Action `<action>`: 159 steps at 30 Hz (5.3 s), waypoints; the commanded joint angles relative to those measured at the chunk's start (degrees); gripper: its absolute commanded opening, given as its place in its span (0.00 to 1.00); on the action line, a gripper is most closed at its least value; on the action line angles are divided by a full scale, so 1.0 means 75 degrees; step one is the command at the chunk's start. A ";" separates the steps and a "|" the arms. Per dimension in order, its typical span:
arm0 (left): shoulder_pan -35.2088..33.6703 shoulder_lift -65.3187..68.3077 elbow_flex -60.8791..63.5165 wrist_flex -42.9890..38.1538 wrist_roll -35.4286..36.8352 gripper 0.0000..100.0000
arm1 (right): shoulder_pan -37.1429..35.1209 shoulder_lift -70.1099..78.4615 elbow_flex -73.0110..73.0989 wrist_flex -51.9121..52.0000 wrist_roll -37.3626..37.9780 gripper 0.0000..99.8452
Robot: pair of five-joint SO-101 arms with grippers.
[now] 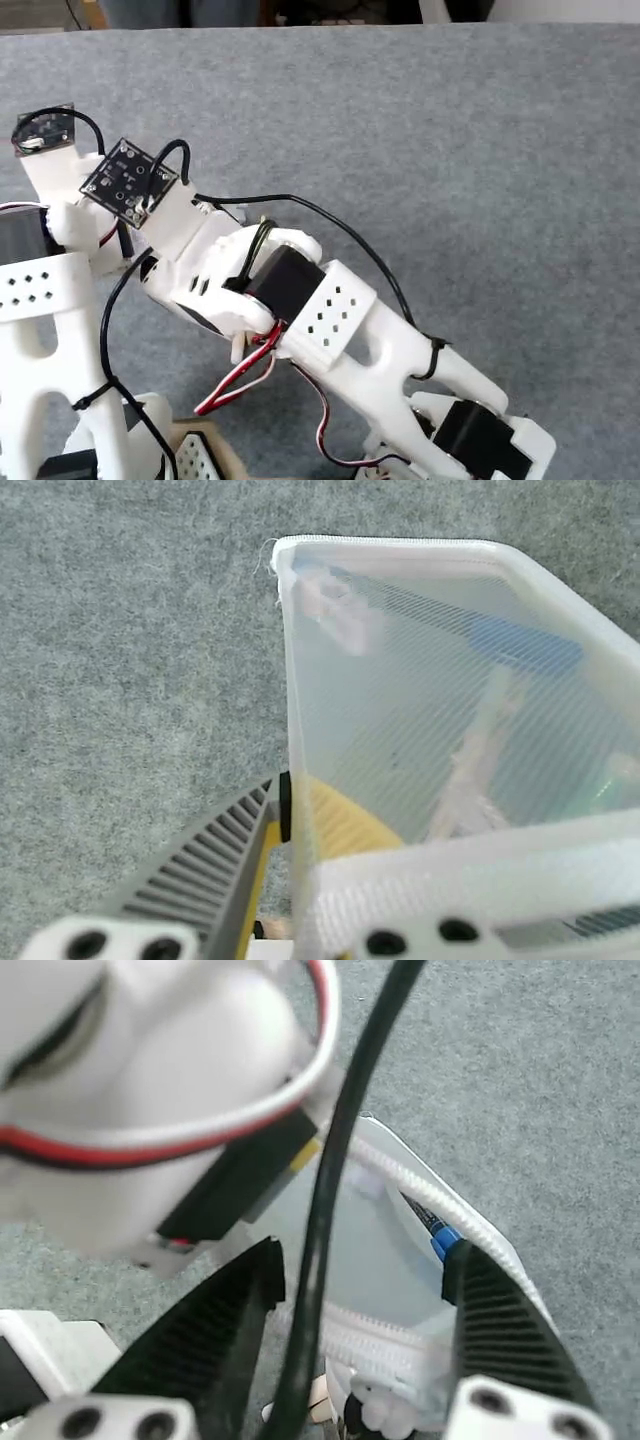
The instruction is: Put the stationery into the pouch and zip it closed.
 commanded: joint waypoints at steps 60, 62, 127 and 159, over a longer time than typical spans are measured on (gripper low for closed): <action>-0.1178 0.0645 0.0522 0.0082 -0.0035 0.03 | 0.2825 0.4167 -0.0651 -0.0316 -0.0457 0.27; -0.1295 0.0645 0.0533 0.0082 -0.0035 0.03 | 0.2848 0.4530 -0.0990 -0.0305 -0.0656 0.27; -0.1295 0.0586 0.0522 0.0082 -0.0012 0.03 | 0.2872 0.9383 -0.6699 0.2673 -0.1172 0.01; -0.1295 0.0598 0.0533 0.0082 -0.0012 0.03 | 0.3516 0.5456 -0.9969 0.4583 -0.0527 0.01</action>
